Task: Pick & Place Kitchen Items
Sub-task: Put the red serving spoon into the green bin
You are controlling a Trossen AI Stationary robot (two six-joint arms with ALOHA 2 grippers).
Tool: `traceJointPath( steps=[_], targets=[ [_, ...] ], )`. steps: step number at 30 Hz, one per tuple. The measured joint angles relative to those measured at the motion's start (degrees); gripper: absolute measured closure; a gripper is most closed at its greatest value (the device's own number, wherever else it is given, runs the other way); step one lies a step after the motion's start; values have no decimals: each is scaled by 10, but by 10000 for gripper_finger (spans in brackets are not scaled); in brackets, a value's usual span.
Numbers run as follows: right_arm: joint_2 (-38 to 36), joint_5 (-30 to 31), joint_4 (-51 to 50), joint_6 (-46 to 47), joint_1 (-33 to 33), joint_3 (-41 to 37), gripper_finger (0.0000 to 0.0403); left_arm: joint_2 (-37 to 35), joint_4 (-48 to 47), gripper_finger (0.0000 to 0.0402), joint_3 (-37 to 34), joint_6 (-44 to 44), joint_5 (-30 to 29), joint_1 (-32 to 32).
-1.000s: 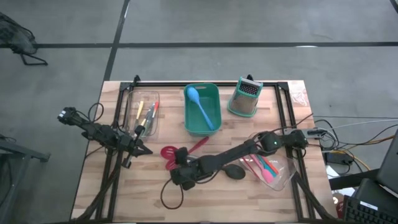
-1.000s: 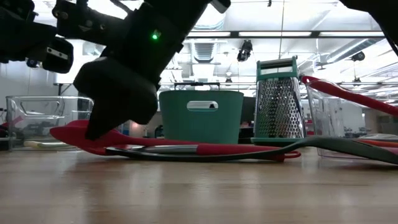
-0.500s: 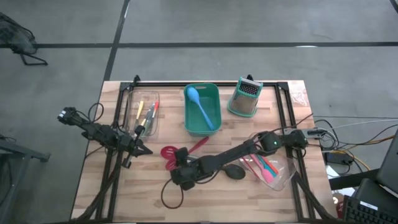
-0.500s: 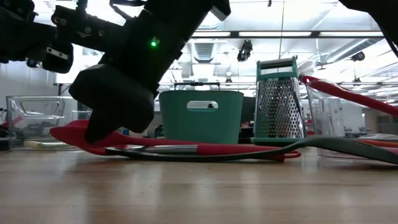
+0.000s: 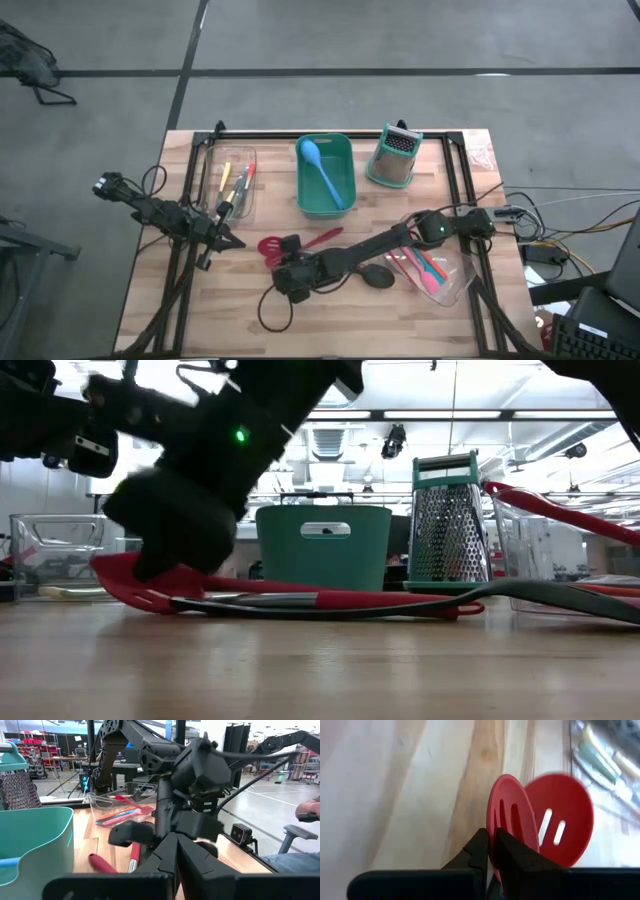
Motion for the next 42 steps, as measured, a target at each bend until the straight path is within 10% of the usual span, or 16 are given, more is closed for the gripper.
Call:
traceJointPath(
  steps=[16, 42],
  targets=[
    [-11, 74, -124, 69, 5, 193, 390, 0, 0, 390, 0, 0, 0, 0],
    [-170, 197, -185, 201, -141, 177, 390, 0, 0, 390, 0, 0, 0, 0]
  ],
)
